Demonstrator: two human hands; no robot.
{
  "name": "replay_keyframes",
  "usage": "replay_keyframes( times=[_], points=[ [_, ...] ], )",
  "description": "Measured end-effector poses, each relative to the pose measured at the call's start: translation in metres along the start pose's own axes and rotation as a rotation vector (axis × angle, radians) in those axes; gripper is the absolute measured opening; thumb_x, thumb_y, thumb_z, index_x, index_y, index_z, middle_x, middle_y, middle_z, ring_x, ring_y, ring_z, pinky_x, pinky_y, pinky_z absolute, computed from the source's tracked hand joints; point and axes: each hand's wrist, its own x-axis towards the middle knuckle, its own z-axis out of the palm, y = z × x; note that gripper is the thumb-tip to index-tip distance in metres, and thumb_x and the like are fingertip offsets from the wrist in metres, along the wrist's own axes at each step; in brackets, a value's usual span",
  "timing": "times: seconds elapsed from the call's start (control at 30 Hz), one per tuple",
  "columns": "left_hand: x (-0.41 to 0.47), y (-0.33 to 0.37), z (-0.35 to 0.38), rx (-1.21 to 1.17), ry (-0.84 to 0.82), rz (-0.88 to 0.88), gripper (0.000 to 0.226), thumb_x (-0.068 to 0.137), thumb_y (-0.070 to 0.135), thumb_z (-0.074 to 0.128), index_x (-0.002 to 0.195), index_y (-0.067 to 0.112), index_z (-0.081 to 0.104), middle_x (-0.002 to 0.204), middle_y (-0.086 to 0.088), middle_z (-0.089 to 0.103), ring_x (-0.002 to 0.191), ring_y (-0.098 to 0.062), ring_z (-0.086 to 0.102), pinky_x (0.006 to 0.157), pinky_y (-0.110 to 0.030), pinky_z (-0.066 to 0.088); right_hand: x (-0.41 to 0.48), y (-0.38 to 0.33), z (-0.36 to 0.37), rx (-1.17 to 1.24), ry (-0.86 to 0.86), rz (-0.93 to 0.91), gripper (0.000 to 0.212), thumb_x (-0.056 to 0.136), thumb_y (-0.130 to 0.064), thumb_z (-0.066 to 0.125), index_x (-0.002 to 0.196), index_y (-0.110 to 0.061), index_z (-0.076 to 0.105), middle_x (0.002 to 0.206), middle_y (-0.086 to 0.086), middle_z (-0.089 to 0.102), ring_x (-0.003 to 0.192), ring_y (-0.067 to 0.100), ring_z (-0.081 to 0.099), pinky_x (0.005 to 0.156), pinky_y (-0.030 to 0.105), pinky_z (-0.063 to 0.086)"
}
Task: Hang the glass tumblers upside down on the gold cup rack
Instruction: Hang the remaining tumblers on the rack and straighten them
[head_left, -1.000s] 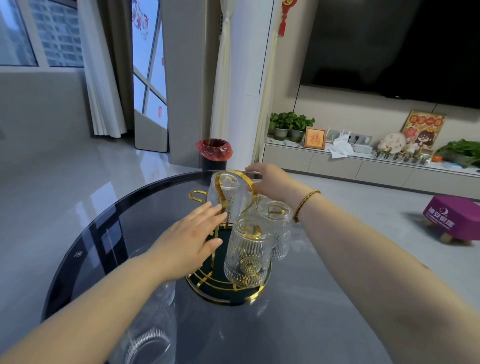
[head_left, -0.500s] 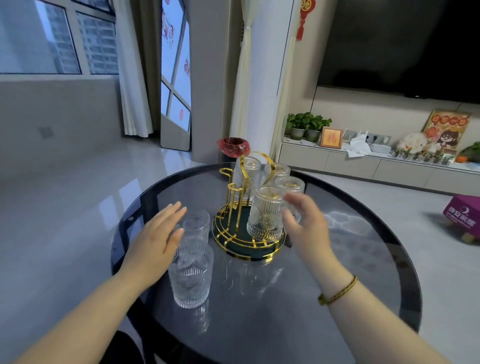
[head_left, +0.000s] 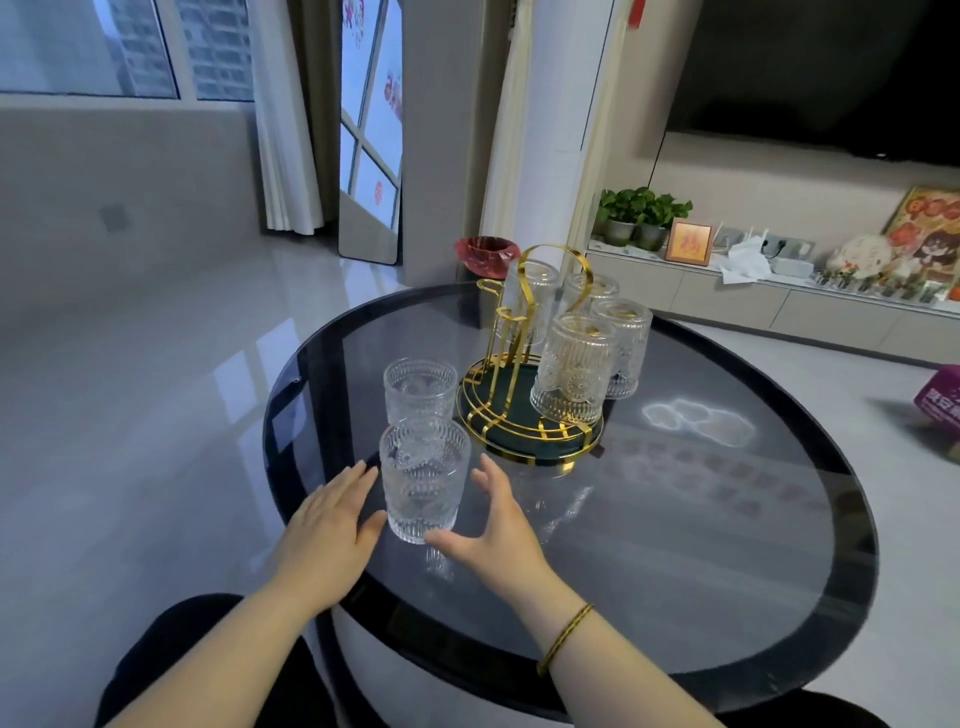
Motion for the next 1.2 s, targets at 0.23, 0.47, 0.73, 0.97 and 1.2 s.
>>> replay_keyframes(
  times=[0.23,0.47,0.73,0.97,1.2],
  points=[
    [0.002,-0.001,0.001,0.131,-0.067,0.04,0.048,0.093,0.036,0.031,0.138,0.025,0.019,0.152,0.005,0.015,0.14,-0.011,0.009,0.114,-0.03,0.001,0.014,-0.013,0.017,-0.133,0.059,-0.113,0.099,0.054,-0.044,0.074,0.134,-0.028,0.017,0.139,-0.008,0.04,0.128,0.014,0.034,0.113,0.037,0.016],
    [0.002,-0.001,0.0,0.131,-0.082,0.044,0.048,0.093,0.035,0.031,0.139,0.025,0.017,0.153,0.003,0.014,0.14,-0.011,0.007,0.114,-0.03,-0.001,0.019,-0.013,0.019,-0.136,0.052,-0.087,0.081,0.057,-0.044,0.073,0.123,-0.021,0.031,0.129,-0.002,0.047,0.123,0.018,0.038,0.111,0.043,0.025],
    [0.0,0.001,-0.002,0.128,-0.108,0.03,0.048,0.094,0.037,0.029,0.139,0.024,0.017,0.153,0.004,0.011,0.14,-0.01,0.004,0.114,-0.03,-0.003,0.011,-0.007,0.009,0.124,-0.013,-0.066,0.07,0.057,-0.029,0.077,0.107,-0.038,0.029,0.1,-0.024,0.047,0.101,0.003,0.05,0.083,0.018,0.043],
    [-0.001,0.005,-0.004,0.132,-0.131,0.018,0.048,0.094,0.037,0.028,0.139,0.023,0.016,0.153,0.003,0.009,0.14,-0.01,0.002,0.113,-0.029,-0.004,0.0,-0.01,-0.035,0.194,0.058,-0.127,0.061,0.057,-0.019,0.078,0.098,-0.046,0.041,0.11,-0.013,0.052,0.1,-0.01,0.05,0.079,0.004,0.041],
    [0.001,0.011,-0.011,0.068,-0.093,0.016,0.05,0.093,0.036,0.036,0.138,0.023,0.019,0.152,0.002,0.016,0.139,-0.012,0.013,0.114,-0.028,0.002,-0.009,-0.034,-0.103,0.054,0.14,-0.172,0.07,0.063,-0.023,0.077,0.121,-0.03,0.039,0.12,-0.01,0.043,0.111,0.005,0.04,0.089,0.016,0.032]
  ],
)
